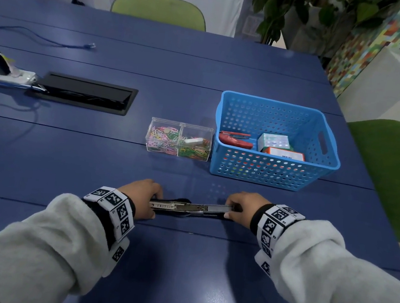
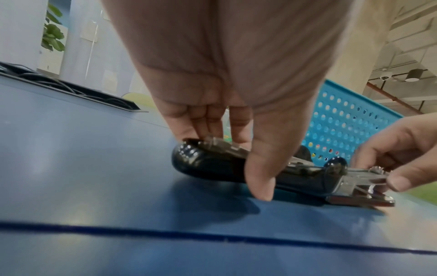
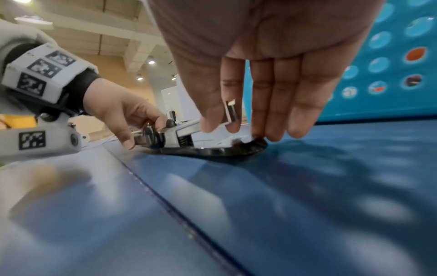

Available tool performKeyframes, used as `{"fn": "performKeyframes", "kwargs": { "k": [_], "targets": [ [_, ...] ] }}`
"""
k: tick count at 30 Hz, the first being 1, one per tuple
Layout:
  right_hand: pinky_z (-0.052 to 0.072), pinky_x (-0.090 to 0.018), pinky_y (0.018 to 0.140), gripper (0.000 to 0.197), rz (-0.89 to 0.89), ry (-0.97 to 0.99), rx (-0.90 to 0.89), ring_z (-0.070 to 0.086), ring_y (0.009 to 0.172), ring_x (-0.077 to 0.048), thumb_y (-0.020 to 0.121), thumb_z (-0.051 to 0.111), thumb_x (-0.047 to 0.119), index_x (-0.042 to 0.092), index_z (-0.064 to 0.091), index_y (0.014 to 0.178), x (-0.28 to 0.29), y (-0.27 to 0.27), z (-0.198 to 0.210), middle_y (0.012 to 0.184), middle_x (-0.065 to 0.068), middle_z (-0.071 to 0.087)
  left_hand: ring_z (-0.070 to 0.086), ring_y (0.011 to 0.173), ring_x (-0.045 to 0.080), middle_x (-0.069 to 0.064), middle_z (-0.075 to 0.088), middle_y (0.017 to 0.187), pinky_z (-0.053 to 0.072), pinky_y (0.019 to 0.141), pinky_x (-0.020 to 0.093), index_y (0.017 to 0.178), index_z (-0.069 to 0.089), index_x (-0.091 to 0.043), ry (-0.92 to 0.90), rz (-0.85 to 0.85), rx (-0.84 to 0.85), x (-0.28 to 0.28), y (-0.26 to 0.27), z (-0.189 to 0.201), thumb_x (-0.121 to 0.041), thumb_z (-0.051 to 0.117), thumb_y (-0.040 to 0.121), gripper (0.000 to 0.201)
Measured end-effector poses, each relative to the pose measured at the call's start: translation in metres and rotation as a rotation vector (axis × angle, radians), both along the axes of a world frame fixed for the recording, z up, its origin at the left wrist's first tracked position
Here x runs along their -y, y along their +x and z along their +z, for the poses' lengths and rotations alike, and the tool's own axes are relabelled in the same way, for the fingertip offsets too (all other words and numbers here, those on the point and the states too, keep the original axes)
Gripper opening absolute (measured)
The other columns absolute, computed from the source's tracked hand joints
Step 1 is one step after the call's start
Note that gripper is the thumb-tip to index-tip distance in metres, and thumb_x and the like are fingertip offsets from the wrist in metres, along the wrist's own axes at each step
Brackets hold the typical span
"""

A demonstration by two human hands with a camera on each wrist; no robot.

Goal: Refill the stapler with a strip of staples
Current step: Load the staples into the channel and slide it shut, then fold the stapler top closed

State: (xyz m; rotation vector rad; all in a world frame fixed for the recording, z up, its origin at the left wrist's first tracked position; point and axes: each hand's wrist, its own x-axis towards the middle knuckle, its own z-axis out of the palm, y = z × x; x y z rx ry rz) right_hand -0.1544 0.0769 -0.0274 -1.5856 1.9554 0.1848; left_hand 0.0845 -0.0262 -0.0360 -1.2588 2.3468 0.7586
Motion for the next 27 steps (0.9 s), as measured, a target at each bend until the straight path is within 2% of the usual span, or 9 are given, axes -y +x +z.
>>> {"fn": "performKeyframes", "kwargs": {
  "k": [3, 6, 10, 14, 16, 19, 21, 24, 27],
  "targets": [
    [0.046, -0.031, 0.086, 0.026, -0.083, -0.033, 0.051, 0.05, 0.086, -0.017, 0.085, 0.06, 0.034, 0.018, 0.058, 0.105, -0.004, -0.002, 0.0, 0.089, 0.002, 0.053, 0.055, 0.098, 0.021, 0.002, 0.057, 0.109, 0.045, 0.09, 0.032, 0.109, 0.058, -0.022, -0.015, 0.023, -0.083, 0.002, 0.0, 0.009, -0.021, 0.068, 0.076, 0.035],
    [0.048, -0.032, 0.086, 0.024, -0.167, -0.074, 0.094, 0.055, 0.086, -0.02, 0.083, 0.063, 0.034, 0.02, 0.06, 0.102, -0.007, -0.005, 0.001, 0.084, 0.002, 0.055, 0.054, 0.088, 0.014, -0.006, 0.058, 0.094, 0.044, 0.084, 0.027, 0.104, 0.063, -0.025, -0.029, 0.077, -0.208, 0.004, -0.005, 0.023, -0.022, 0.071, 0.073, 0.031],
    [0.05, -0.033, 0.09, 0.021, -0.231, -0.142, 0.152, 0.061, 0.095, -0.023, 0.079, 0.068, 0.032, 0.019, 0.063, 0.095, -0.011, -0.006, 0.003, 0.087, 0.001, 0.061, 0.059, 0.087, 0.014, -0.007, 0.061, 0.088, 0.043, 0.08, 0.024, 0.094, 0.066, -0.026, -0.049, 0.089, -0.318, 0.0, -0.022, 0.034, -0.023, 0.077, 0.066, 0.03],
    [0.047, -0.03, 0.09, 0.02, -0.277, -0.156, 0.194, 0.059, 0.092, -0.019, 0.078, 0.07, 0.031, 0.021, 0.064, 0.095, -0.013, -0.007, 0.005, 0.087, 0.003, 0.06, 0.058, 0.085, 0.015, -0.004, 0.061, 0.09, 0.048, 0.082, 0.026, 0.094, 0.067, -0.022, -0.021, 0.095, -0.414, -0.009, -0.047, 0.038, -0.026, 0.08, 0.064, 0.033],
    [0.047, -0.028, 0.089, 0.021, -0.299, -0.175, 0.217, 0.056, 0.088, -0.016, 0.077, 0.07, 0.03, 0.02, 0.065, 0.095, -0.013, -0.006, 0.006, 0.086, 0.004, 0.06, 0.053, 0.081, 0.013, -0.003, 0.056, 0.089, 0.044, 0.079, 0.022, 0.1, 0.067, -0.021, -0.023, 0.053, -0.43, -0.016, -0.06, 0.037, -0.027, 0.08, 0.065, 0.038],
    [0.047, -0.027, 0.082, 0.017, -0.322, -0.197, 0.226, 0.055, 0.084, -0.016, 0.077, 0.071, 0.031, 0.022, 0.062, 0.089, -0.012, -0.005, 0.006, 0.085, 0.003, 0.06, 0.049, 0.082, 0.011, 0.003, 0.06, 0.107, 0.043, 0.084, 0.023, 0.112, 0.063, -0.023, -0.011, 0.01, -0.425, -0.022, -0.076, 0.031, -0.03, 0.078, 0.068, 0.047],
    [0.052, -0.031, 0.078, 0.017, -0.352, -0.202, 0.271, 0.056, 0.075, -0.018, 0.076, 0.072, 0.029, 0.025, 0.058, 0.084, -0.011, -0.004, 0.006, 0.084, 0.002, 0.06, 0.053, 0.087, 0.015, 0.005, 0.06, 0.115, 0.044, 0.088, 0.027, 0.114, 0.061, -0.025, 0.015, -0.005, -0.414, -0.026, -0.084, 0.027, -0.031, 0.077, 0.069, 0.049],
    [0.056, -0.037, 0.081, 0.022, -0.359, -0.234, 0.318, 0.056, 0.073, -0.019, 0.075, 0.074, 0.024, 0.019, 0.061, 0.092, -0.012, -0.003, 0.006, 0.084, 0.0, 0.059, 0.056, 0.102, 0.021, 0.005, 0.059, 0.118, 0.04, 0.086, 0.025, 0.117, 0.059, -0.026, 0.015, -0.027, -0.379, -0.03, -0.091, 0.022, -0.031, 0.075, 0.071, 0.049],
    [0.048, -0.027, 0.081, 0.03, -0.347, -0.273, 0.328, 0.056, 0.082, -0.015, 0.073, 0.075, 0.025, 0.02, 0.061, 0.099, -0.013, -0.004, 0.007, 0.089, 0.003, 0.06, 0.056, 0.104, 0.021, 0.006, 0.059, 0.118, 0.037, 0.084, 0.023, 0.117, 0.059, -0.026, 0.003, -0.035, -0.38, -0.031, -0.093, 0.021, -0.032, 0.074, 0.072, 0.049]
  ]
}}
